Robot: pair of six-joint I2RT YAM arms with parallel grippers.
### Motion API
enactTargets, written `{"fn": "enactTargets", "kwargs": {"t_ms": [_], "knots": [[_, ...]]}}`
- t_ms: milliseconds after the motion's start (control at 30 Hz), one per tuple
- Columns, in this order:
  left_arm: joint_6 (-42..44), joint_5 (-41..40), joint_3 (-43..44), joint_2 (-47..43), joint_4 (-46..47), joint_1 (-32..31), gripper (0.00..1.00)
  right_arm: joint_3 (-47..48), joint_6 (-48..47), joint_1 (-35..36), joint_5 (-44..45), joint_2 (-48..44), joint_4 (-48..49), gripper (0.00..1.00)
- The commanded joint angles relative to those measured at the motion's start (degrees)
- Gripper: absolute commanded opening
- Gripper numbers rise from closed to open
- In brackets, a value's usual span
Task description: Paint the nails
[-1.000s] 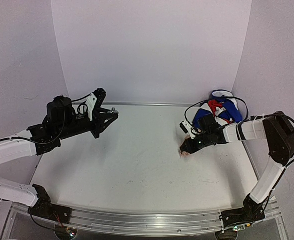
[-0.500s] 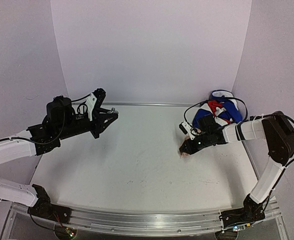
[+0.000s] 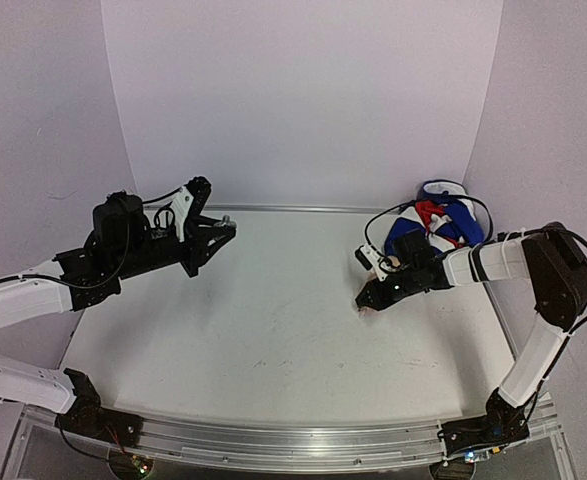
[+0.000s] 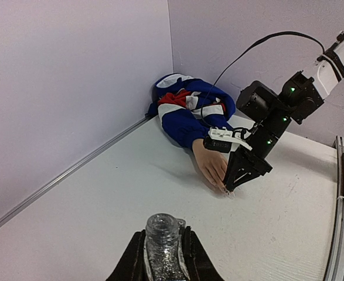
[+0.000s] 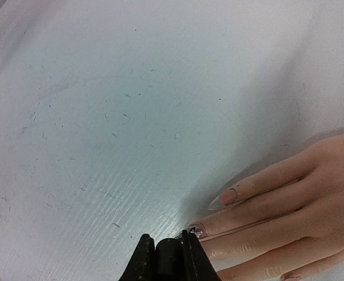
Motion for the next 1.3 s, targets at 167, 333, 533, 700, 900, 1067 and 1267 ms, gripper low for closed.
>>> {"fn": "enactTargets", "kwargs": {"t_ms": [167,333,533,700,900,1067,1267], "knots": [[-0.65,1.07,2.21,-1.00,1.55,0.35,0.00,0.85,-0.34,0.59,-2.52,-0.38,-0.96,0.00],[-0.75,1.00,2.20,-1.16,1.55,0.33,0.00,-0.16,-0.32,0.68,-1.20,-2.96,0.03,0.00],[-0.58,0.85,2.29,-1.15,1.55,0.35,0.00,-1.43,0.25,0.63,3.00,-5.13,1.08,0.00],[-0.39,0.63,2.25,-1.08,1.55,0.38,0.00,-1.20,0.31,0.57,4.92,-4.81,1.10,0.00],[-0.16,0.46,2.36,-1.23,1.55,0.44,0.00,-0.18,0.18,0.62,4.89,-3.57,1.11,0.00],[-0.05,0.37,2.38,-1.33,1.55,0.44,0.00,0.47,0.01,0.59,4.70,-2.85,1.11,0.00],[0.00,0.37,2.39,-1.40,1.55,0.59,0.00,0.79,0.09,0.55,5.15,-2.30,1.07,0.00]]}}
